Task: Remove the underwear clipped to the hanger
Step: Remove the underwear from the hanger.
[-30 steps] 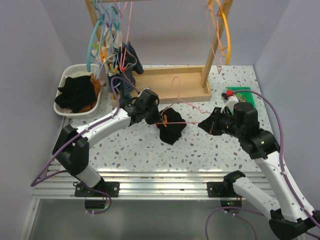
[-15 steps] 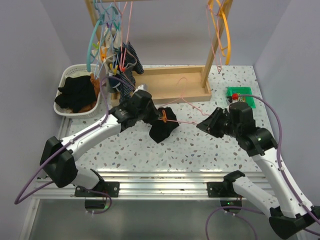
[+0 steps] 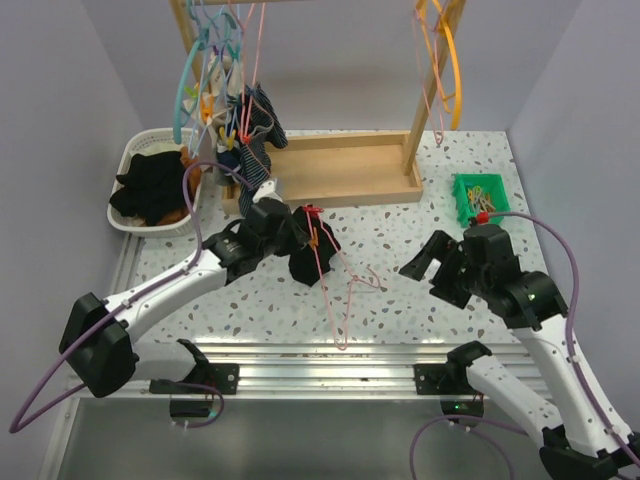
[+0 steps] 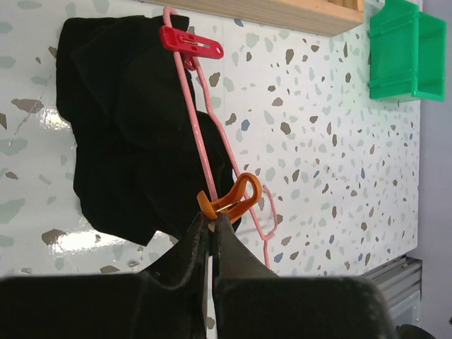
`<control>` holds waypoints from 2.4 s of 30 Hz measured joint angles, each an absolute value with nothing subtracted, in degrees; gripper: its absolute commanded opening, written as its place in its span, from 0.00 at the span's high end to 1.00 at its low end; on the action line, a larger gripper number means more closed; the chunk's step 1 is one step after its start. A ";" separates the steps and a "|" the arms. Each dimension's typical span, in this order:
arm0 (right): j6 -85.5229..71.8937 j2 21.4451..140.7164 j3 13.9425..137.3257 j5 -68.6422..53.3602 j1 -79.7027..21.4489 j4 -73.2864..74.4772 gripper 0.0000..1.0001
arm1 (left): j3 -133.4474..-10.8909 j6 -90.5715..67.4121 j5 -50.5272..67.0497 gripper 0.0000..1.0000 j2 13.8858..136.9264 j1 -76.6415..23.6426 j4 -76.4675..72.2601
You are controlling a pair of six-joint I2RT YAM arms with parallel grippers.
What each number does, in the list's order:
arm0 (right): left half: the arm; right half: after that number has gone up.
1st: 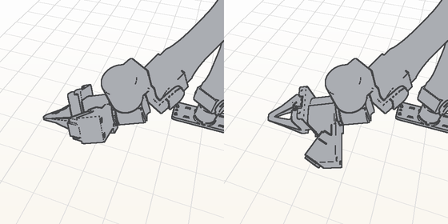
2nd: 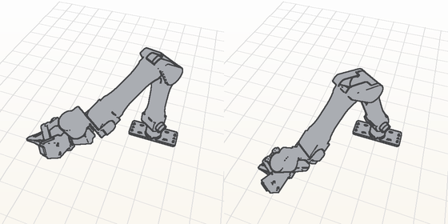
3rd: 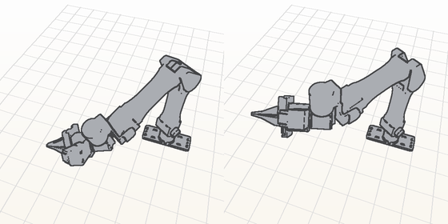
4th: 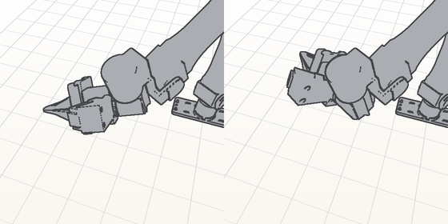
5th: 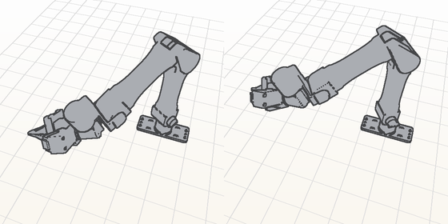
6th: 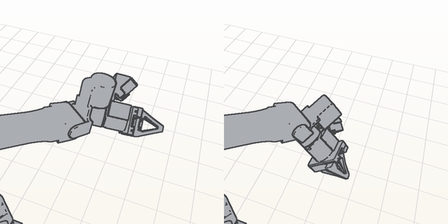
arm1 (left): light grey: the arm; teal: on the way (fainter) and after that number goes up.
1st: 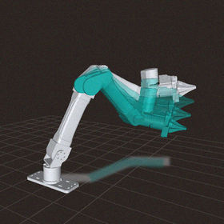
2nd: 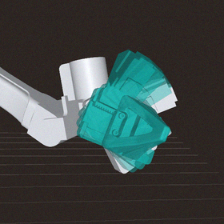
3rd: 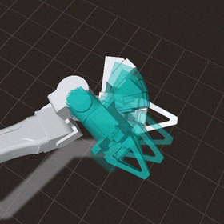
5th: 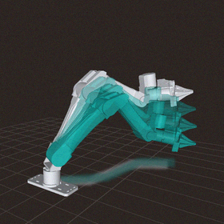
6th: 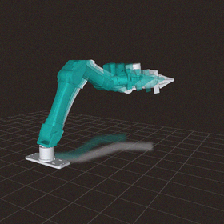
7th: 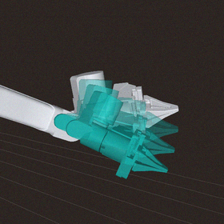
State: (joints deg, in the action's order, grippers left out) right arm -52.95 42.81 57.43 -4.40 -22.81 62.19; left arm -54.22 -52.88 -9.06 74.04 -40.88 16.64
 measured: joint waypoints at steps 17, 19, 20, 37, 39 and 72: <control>-39.81 52.58 49.84 -22.26 -22.83 39.24 0.34 | -39.22 -50.43 -2.61 1.00 67.20 -40.88 4.93; -39.72 55.48 48.88 -26.15 -23.07 35.33 0.35 | -37.41 -51.07 -1.98 1.00 66.63 -40.88 3.44; -39.55 57.25 48.60 -27.79 -23.31 33.17 0.35 | -36.95 -51.46 -1.74 1.00 66.50 -40.88 2.92; -43.24 69.28 44.10 -30.74 -36.82 13.13 0.47 | -37.45 -57.76 0.86 1.00 66.46 -40.91 -2.76; -44.49 70.26 43.40 -30.50 -37.91 11.60 0.50 | -37.67 -58.06 0.91 1.00 66.48 -40.91 -3.01; -40.86 84.79 43.13 -28.05 -39.05 9.74 1.00 | -26.89 -61.63 0.64 0.17 77.43 -40.99 -21.39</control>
State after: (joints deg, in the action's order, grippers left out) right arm -40.86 84.79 43.13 -28.05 -39.05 9.74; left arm -26.89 -61.63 0.64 77.43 -40.99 -21.39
